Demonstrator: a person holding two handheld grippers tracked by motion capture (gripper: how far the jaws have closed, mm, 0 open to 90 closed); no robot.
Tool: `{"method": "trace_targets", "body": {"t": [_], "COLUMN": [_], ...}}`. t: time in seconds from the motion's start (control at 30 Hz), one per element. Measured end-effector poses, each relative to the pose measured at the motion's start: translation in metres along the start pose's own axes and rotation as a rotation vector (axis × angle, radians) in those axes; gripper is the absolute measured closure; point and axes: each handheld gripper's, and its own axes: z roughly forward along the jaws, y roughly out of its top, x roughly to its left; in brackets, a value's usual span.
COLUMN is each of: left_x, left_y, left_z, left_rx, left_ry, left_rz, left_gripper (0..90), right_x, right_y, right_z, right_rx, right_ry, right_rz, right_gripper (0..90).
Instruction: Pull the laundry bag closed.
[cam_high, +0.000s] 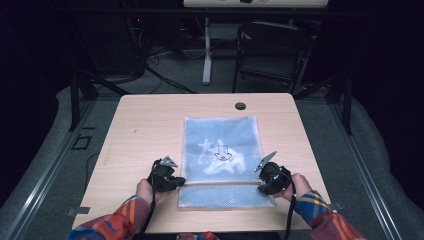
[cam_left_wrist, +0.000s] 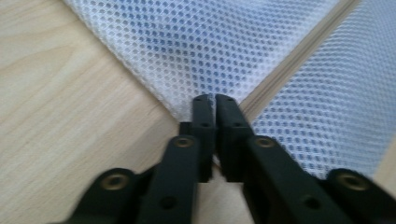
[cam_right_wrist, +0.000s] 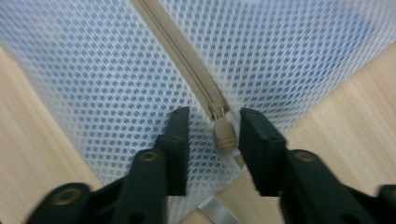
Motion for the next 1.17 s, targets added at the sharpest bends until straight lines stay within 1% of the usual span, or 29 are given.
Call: {"method": "trace_targets", "body": {"t": [0.03, 0.07, 0.1, 0.13, 0.17, 0.2, 0.23, 0.27, 0.3, 0.33, 0.37, 0.4, 0.43, 0.47, 0.53, 0.57, 0.6, 0.63, 0.7, 0.8, 0.83, 0.87, 0.9, 0.97, 1.03, 1.07, 1.1, 1.13, 1.17], "left_x": [0.0, 0.0, 0.002, 0.002, 0.002, 0.002, 0.001, -0.001, -0.003, -0.004, -0.005, -0.007, -0.008, -0.009, -0.01, -0.01, -0.01, -0.009, -0.008, -0.005, -0.003, -0.001, 0.001, 0.003, 0.005, 0.006, 0.007, 0.009, 0.011], "left_y": [0.001, 0.001, 0.001, 0.001, 0.001, 0.001, 0.002, 0.002, 0.001, 0.0, -0.001, -0.003, -0.005, -0.009, -0.016, -0.018, -0.022, -0.025, -0.031, -0.041, -0.044, -0.047, -0.049, -0.052, -0.053, -0.053, -0.053, -0.053, -0.052], "left_z": [-0.003, -0.005, -0.009, -0.011, -0.015, -0.02, -0.025, -0.031, -0.036, -0.041, -0.046, -0.049, -0.054, -0.058, -0.066, -0.069, -0.072, -0.075, -0.081, -0.087, -0.089, -0.09, -0.09, -0.09, -0.087, -0.084, -0.083, -0.08, -0.077], "left_rx": [0.003, -0.008, -0.016, -0.021, -0.032, -0.046, -0.054, -0.062, -0.076, -0.077, -0.074, -0.08, -0.082, -0.082, -0.083, -0.08, -0.082, -0.078, -0.072, -0.065, -0.064, -0.058, -0.044, -0.03, -0.01, 0.01, 0.031, 0.054, 0.079], "left_ry": [0.017, 0.014, 0.017, 0.018, 0.011, 0.018, 0.025, 0.031, 0.043, 0.048, 0.062, 0.068, 0.078, 0.084, 0.103, 0.107, 0.111, 0.115, 0.117, 0.119, 0.112, 0.113, 0.113, 0.109, 0.124, 0.132, 0.141, 0.146, 0.149], "left_rz": [-0.001, -0.013, -0.028, -0.033, -0.045, -0.05, -0.039, -0.024, -0.02, -0.011, 0.007, 0.004, 0.011, 0.013, 0.012, 0.017, 0.006, 0.009, -0.006, -0.021, -0.035, -0.044, -0.057, -0.068, -0.08, -0.082, -0.077, -0.079, -0.081], "left_gripper": [69.3, 64.8, 60.1, 53.5, 48.3, 43.0, 38.4, 33.7, 28.2, 24.5, 20.9, 19.1, 17.9, 16.4, 15.8, 15.4, 15.4, 15.2, 14.9, 14.4, 14.5, 14.5, 14.3, 13.8, 13.5, 13.3, 13.1, 12.3, 10.6], "right_x": [0.0, 0.0, 0.0, -0.002, -0.002, -0.004, -0.005, -0.006, -0.008, -0.01, -0.011, -0.012, -0.013, -0.014, -0.016, -0.017, -0.017, -0.017, -0.017, -0.015, -0.014, -0.014, -0.013, -0.013, -0.013, -0.013, -0.014, -0.014, -0.015], "right_y": [-0.001, -0.001, -0.002, -0.004, -0.005, -0.007, -0.01, -0.013, -0.018, -0.022, -0.027, -0.031, -0.035, -0.041, -0.051, -0.057, -0.06, -0.065, -0.074, -0.082, -0.083, -0.085, -0.085, -0.086, -0.087, -0.087, -0.088, -0.089, -0.089], "right_z": [-0.002, -0.005, -0.008, -0.013, -0.014, -0.018, -0.022, -0.025, -0.03, -0.033, -0.036, -0.04, -0.042, -0.044, -0.048, -0.05, -0.051, -0.052, -0.053, -0.052, -0.051, -0.05, -0.049, -0.046, -0.043, -0.041, -0.039, -0.038, -0.035], "right_rx": [-0.019, -0.04, -0.066, -0.085, -0.112, -0.125, -0.141, -0.159, -0.171, -0.195, -0.202, -0.208, -0.214, -0.226, -0.232, -0.231, -0.232, -0.232, -0.231, -0.216, -0.21, -0.196, -0.199, -0.185, -0.166, -0.169, -0.161, -0.158, -0.155], "right_ry": [0.003, 0.002, 0.0, -0.005, -0.008, -0.016, -0.02, -0.027, -0.037, -0.048, -0.056, -0.066, -0.067, -0.079, -0.098, -0.098, -0.1, -0.104, -0.105, -0.117, -0.108, -0.105, -0.109, -0.104, -0.114, -0.113, -0.124, -0.123, -0.145], "right_rz": [0.013, 0.019, 0.036, 0.049, 0.07, 0.081, 0.102, 0.125, 0.15, 0.171, 0.194, 0.219, 0.237, 0.263, 0.306, 0.335, 0.345, 0.358, 0.375, 0.384, 0.381, 0.369, 0.372, 0.358, 0.349, 0.346, 0.338, 0.336, 0.335], "right_gripper": [49.1, 43.8, 38.6, 31.2, 26.0, 22.1, 17.3, 14.6, 13.7, 11.4, 8.6, 6.9, 6.2, 5.5, 1.9, 0.7, 0.4, 0.0, 0.0, 0.0, 0.0, 0.0, 0.0, 0.0, 0.0, 0.0, 0.0, 0.0, 0.0]}}
